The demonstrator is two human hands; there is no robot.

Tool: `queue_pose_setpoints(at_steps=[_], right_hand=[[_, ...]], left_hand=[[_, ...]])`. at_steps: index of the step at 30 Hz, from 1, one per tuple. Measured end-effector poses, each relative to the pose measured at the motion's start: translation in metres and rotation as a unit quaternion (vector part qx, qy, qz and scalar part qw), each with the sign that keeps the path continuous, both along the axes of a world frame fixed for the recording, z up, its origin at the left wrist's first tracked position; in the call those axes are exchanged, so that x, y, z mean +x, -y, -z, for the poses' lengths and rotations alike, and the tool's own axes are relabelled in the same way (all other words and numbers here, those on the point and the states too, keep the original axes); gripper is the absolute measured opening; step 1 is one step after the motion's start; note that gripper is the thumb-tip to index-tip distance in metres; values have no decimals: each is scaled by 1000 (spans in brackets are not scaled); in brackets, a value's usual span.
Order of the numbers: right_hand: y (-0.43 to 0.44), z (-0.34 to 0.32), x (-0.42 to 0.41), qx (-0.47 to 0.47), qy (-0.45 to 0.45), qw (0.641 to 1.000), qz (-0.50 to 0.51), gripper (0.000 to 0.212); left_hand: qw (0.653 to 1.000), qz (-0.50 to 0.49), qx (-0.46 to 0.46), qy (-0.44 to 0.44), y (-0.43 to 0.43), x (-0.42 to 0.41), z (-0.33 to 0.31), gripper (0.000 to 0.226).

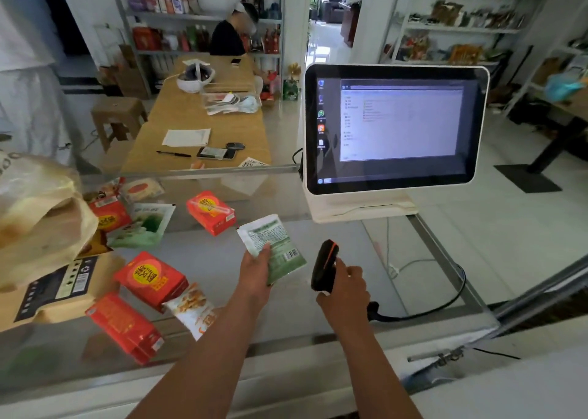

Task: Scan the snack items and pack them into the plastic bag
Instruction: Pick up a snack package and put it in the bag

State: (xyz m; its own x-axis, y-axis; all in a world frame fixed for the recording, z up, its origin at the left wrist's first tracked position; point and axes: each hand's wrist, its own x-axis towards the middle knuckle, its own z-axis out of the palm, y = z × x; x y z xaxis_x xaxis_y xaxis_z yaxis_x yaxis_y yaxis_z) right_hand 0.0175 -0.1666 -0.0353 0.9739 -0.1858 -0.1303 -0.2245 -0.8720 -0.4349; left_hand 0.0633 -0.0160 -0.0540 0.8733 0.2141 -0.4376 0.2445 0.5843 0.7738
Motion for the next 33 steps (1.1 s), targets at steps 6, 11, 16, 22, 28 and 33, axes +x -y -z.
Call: queue_pose_setpoints(at_steps=[6, 11, 16, 22, 28, 33], right_hand=[[19, 3, 4, 53, 23, 998, -23, 34], [34, -16, 4, 128, 37, 990, -46, 16], [29, -33, -5, 154, 44, 984, -74, 25], [27, -45, -10, 200, 25, 977, -69, 20], [29, -46, -10, 209, 30, 976, -53, 14], [31, -47, -12, 209, 28, 976, -52, 14]], left_hand=[[998, -7, 49, 30, 2, -3, 17, 35], [992, -31, 116, 32, 6, -4, 22, 31], [985, -86, 144, 52, 13, -7, 24, 37], [981, -103, 160, 40, 16, -11, 26, 36], [982, -107, 153, 42, 16, -12, 24, 35], [982, -97, 156, 51, 15, -13, 21, 32]])
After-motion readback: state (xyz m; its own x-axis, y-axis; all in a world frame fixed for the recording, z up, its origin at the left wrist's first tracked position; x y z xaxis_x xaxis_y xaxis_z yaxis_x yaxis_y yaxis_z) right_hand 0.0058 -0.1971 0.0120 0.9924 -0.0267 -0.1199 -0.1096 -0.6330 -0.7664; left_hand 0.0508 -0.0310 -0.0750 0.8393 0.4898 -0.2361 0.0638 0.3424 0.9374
